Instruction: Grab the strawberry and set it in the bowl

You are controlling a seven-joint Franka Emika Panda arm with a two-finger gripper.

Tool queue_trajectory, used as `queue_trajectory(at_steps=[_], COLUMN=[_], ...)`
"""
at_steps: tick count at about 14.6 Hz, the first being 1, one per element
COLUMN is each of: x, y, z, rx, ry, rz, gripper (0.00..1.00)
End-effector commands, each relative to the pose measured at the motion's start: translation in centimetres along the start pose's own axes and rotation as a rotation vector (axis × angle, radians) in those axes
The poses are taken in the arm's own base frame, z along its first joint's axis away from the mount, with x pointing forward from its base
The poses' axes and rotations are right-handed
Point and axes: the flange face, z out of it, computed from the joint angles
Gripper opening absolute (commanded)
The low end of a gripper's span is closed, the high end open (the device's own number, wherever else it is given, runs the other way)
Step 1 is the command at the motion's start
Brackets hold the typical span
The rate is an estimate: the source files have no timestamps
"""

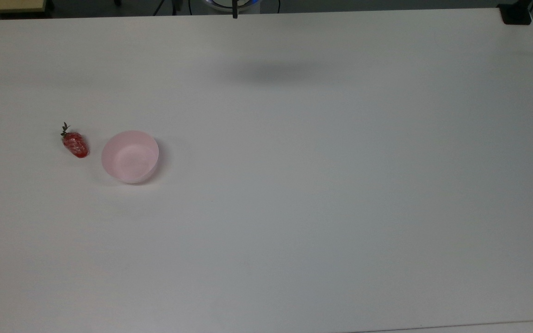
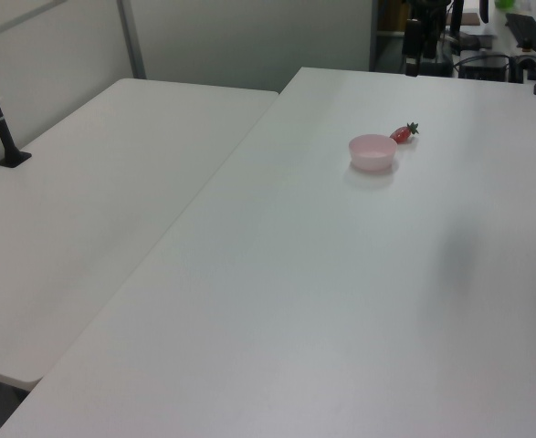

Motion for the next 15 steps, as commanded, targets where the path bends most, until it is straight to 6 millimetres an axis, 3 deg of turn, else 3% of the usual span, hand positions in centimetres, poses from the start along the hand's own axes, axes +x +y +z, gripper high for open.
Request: queue_trajectory(at_steps=[1,15], x=[-0.09,-0.31], y=[2.01,2.65], z=[0.70,0.22], rx=[-0.023,-0.021], ry=[-0.007,-0.014], rz=[-0.108,-0.159], gripper=[1.00,1.00])
